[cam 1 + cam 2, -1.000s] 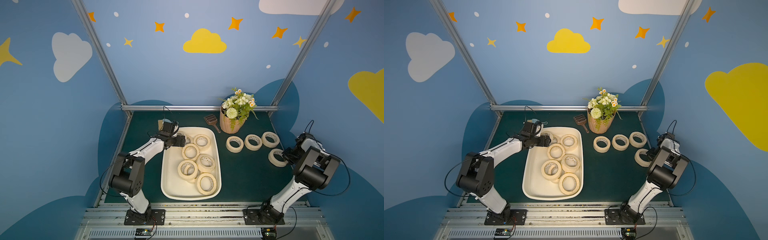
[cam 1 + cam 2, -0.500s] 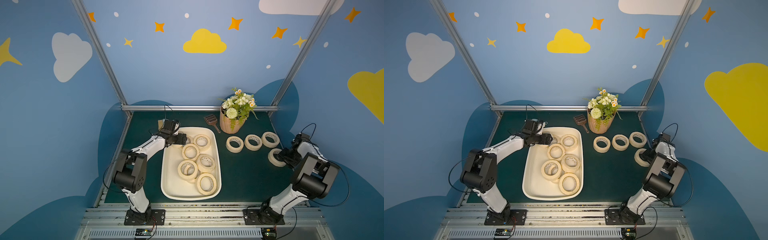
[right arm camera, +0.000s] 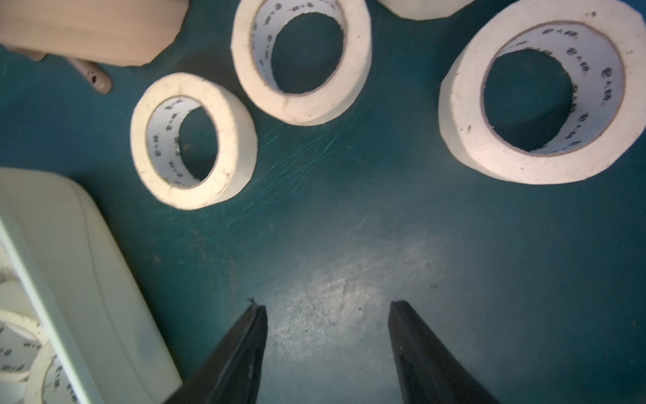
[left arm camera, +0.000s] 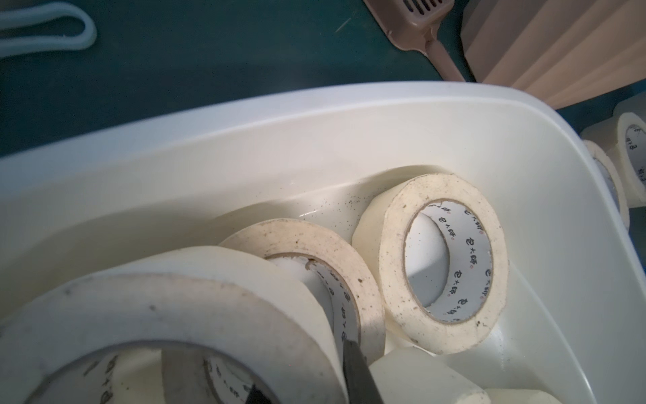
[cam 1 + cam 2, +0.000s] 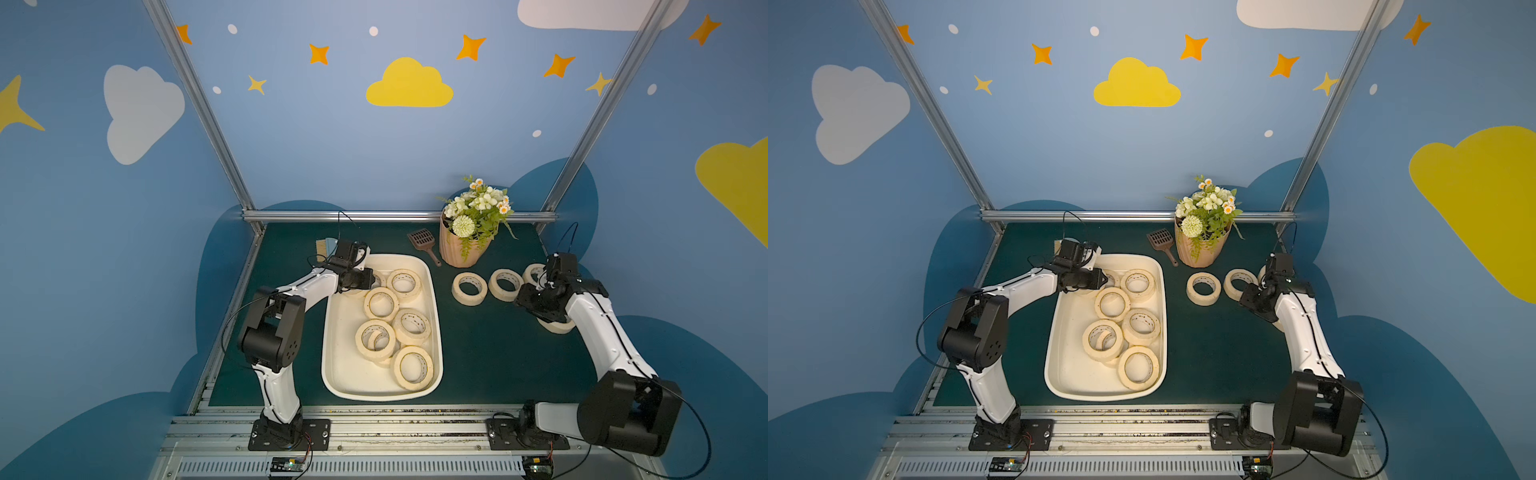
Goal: Take out the art tape in the storage box
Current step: Adjust the art tape in the storage box.
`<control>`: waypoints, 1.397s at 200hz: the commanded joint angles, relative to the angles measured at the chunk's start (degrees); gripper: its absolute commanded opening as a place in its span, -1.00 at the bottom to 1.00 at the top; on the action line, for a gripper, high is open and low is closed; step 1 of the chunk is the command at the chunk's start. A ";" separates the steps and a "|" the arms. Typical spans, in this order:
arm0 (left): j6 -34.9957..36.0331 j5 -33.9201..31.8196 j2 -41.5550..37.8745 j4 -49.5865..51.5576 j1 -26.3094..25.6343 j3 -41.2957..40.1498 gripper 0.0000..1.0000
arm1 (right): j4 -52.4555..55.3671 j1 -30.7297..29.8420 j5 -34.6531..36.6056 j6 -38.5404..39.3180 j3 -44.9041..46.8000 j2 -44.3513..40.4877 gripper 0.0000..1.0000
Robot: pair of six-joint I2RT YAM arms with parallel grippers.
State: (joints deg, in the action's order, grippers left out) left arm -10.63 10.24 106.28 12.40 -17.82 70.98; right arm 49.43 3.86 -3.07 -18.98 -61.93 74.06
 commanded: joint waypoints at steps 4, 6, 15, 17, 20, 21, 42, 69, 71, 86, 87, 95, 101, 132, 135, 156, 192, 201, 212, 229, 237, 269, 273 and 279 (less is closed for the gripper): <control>2.10 -3.45 -6.59 5.09 -1.25 1.86 -0.85 | 5.61 -3.52 -0.02 0.86 0.57 -2.25 0.22; 2.22 -3.80 -7.07 5.44 -1.45 1.94 -0.86 | 5.79 -3.77 0.06 0.87 0.71 -2.41 0.22; 2.88 -5.23 -8.99 6.86 -2.62 2.29 -0.88 | 6.49 -4.65 0.32 0.88 0.88 -2.84 0.21; 3.00 -5.52 -9.34 7.09 -2.89 2.31 -0.88 | 6.58 -4.89 0.38 0.88 1.01 -3.02 0.21; 3.26 -6.02 -10.01 7.53 -3.30 2.40 -0.88 | 6.68 -5.25 0.47 0.88 1.16 -3.25 0.21; 3.35 -6.15 -10.20 7.76 -3.42 2.45 -0.88 | 6.71 -5.35 0.50 0.88 1.18 -3.32 0.21; 3.53 -8.15 -13.71 10.83 -6.87 3.28 -0.89 | 7.02 -6.56 0.70 0.70 2.16 -4.68 0.21; 2.45 -7.69 -16.42 12.79 -12.65 1.97 -0.88 | 7.65 -7.49 0.79 0.70 2.86 -5.92 0.20; 2.30 -7.63 -16.51 12.88 -13.11 1.79 -0.88 | 7.69 -7.56 0.79 0.70 2.87 -5.99 0.20; 0.87 -6.91 -16.38 12.83 -15.50 0.47 -0.85 | 7.70 -7.94 0.48 0.84 3.38 -6.34 0.20; 0.83 -6.86 -16.29 12.69 -15.62 0.43 -0.85 | 7.70 -7.96 0.46 0.81 3.39 -6.37 0.20; 0.03 -6.90 -15.80 11.89 -16.52 -0.58 -0.84 | 7.70 -8.24 0.07 0.71 3.62 -6.52 0.20; -0.55 -6.71 -15.31 11.21 -17.03 -1.19 -0.84 | 7.70 -8.45 -0.16 0.57 3.84 -6.64 0.20; -2.45 -6.11 -11.80 9.87 -19.05 -2.18 -0.79 | 7.77 -10.29 -0.40 -0.07 4.57 -7.74 0.20; -2.45 -6.11 -11.58 9.97 -19.23 -2.10 -0.76 | 7.73 -10.42 -0.36 -0.16 4.58 -7.83 0.20; -2.04 -6.08 -10.91 11.18 -20.25 -0.87 0.25 | 8.26 -11.77 -0.70 -0.53 4.32 -8.26 0.20; -0.13 -10.03 -15.64 14.85 -20.67 1.78 0.86 | 7.55 -14.20 -1.48 -1.31 4.15 -7.83 0.20; 0.38 -12.58 -17.37 16.24 -20.58 2.29 0.87 | 7.23 -14.53 -1.58 -1.49 4.36 -7.55 0.20; 0.73 -16.83 -19.42 16.82 -20.42 2.02 0.85 | 6.79 -14.88 -1.68 -1.69 4.67 -7.44 0.20; 2.00 -19.78 -21.41 15.55 -18.48 0.16 0.82 | 6.30 -15.32 -1.93 -2.01 5.15 -7.38 0.20; 2.00 -19.02 -21.55 15.01 -16.64 -0.58 0.81 | 6.21 -15.52 -1.94 -2.05 5.22 -7.35 0.20; 1.17 -15.52 -18.08 12.69 -10.93 -2.80 0.76 | 6.45 -16.56 -1.72 -2.28 5.11 -7.33 0.20; 0.98 -15.05 -17.51 12.48 -10.57 -3.04 0.75 | 6.47 -16.73 -1.63 -2.35 5.11 -7.35 0.20; 0.79 -14.33 -16.78 12.14 -10.26 -3.23 0.74 | 6.55 -17.01 -1.50 -2.37 5.02 -7.35 0.20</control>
State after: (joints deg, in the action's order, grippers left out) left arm -9.82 -5.80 85.65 24.91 -30.04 70.24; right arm 55.75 -12.12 -4.36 -20.75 -57.19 66.72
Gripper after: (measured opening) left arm 0.878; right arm 0.599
